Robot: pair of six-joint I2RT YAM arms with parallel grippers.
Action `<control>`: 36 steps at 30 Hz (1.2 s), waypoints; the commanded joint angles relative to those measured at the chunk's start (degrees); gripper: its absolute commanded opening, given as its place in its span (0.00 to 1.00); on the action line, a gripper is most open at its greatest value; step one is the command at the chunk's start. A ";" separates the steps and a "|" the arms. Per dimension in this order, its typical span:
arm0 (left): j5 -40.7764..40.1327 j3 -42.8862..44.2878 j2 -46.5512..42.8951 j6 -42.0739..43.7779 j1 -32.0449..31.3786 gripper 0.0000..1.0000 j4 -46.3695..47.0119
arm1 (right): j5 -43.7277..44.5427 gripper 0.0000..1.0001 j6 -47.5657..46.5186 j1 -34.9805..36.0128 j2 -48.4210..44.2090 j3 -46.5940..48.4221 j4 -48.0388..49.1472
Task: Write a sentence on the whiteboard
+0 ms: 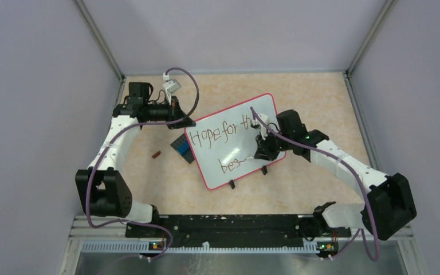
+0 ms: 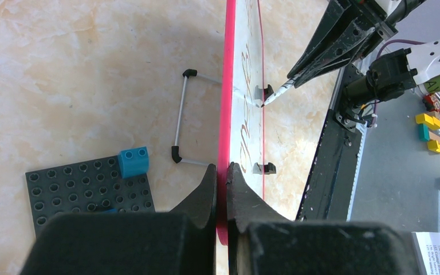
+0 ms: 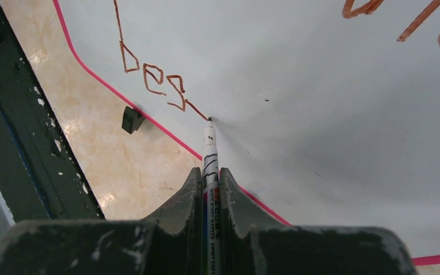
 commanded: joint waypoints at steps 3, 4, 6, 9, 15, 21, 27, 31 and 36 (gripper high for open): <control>-5.22 -0.72 0.18 1.97 -1.21 0.00 -1.97 | -4.39 0.00 -0.52 -0.64 -2.01 5.24 1.19; -5.14 -0.67 0.25 1.96 -1.21 0.00 -1.97 | -4.44 0.00 -0.28 -0.59 -1.85 5.53 1.30; -5.13 -0.54 0.36 2.03 -1.21 0.00 -1.95 | -4.17 0.00 -0.09 -0.23 -1.41 6.12 1.63; -5.22 -0.50 0.30 1.95 -1.21 0.00 -1.99 | -3.32 0.00 0.20 0.17 -0.53 6.45 2.48; -5.44 -0.64 0.14 2.05 -1.21 0.00 -1.95 | -1.52 0.00 0.04 0.68 1.65 6.14 3.40; -5.48 -0.57 0.24 2.14 -1.21 0.00 -1.95 | -1.05 0.00 -0.15 0.68 2.01 3.74 3.87; -5.35 -0.53 0.33 2.21 -1.21 0.00 -1.95 | -1.06 0.00 -0.15 0.83 0.94 0.84 3.69; -5.53 -0.60 0.28 2.16 -1.21 0.00 -1.95 | -0.89 0.00 -0.27 1.27 0.87 -0.73 3.86; -5.57 -0.76 0.18 2.11 -1.21 0.00 -1.98 | -0.60 0.00 -0.66 1.47 0.76 -1.54 3.85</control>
